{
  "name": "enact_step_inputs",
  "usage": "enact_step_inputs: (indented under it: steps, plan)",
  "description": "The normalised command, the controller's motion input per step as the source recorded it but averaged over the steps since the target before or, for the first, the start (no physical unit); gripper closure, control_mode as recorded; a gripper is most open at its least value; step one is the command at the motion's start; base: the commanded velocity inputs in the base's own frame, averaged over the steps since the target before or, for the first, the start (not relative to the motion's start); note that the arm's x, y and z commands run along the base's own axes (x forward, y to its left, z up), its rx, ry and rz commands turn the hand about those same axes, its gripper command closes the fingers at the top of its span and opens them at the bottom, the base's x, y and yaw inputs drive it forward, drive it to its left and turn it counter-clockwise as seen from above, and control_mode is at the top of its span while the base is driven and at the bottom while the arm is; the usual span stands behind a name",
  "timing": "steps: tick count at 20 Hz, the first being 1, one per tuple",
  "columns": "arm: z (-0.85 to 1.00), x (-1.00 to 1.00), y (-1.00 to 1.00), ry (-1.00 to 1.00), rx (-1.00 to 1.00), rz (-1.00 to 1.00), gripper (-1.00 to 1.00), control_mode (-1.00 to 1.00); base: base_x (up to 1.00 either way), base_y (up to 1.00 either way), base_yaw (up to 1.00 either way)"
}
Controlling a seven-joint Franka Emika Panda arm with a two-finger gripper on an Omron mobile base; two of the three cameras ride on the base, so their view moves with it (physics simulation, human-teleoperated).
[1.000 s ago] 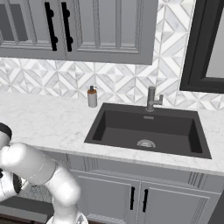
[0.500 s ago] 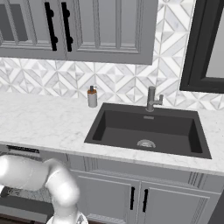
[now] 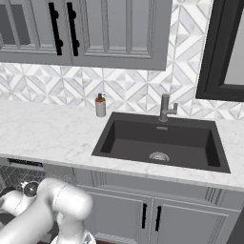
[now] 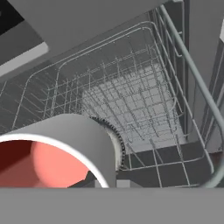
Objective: Pick up the cup and bowl from the counter, place them in the dishwasher, and close the dishwasher door.
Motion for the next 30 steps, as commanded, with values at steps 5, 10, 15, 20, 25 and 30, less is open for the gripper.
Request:
enact_step_inputs:
  steps: [5, 10, 15, 20, 25, 30]
  plan:
    - [-0.19, 0.12, 0.10, -0.09, 0.00, 0.00, 1.00, -1.00, 0.00, 0.00, 0.00]
    - [-0.17, 0.33, 0.14, 0.00, 0.00, 0.00, 1.00, -1.00, 0.00, 0.00, 0.00]
    - [-0.37, 0.34, 0.17, 0.00, -0.02, 0.00, 1.00, -1.00, 0.00, 0.00, 0.00]
    - [-0.47, 0.10, 0.10, 0.00, -0.02, 0.00, 1.00, -1.00, 0.00, 0.00, 0.00]
    - [-0.13, -0.13, 0.01, -0.25, 0.00, 0.00, 1.00, -1.00, 0.00, 0.00, 0.00]
    - [-0.30, -0.82, 0.00, -0.08, 0.00, 0.00, 1.00, -1.00, 0.00, 0.00, 0.00]
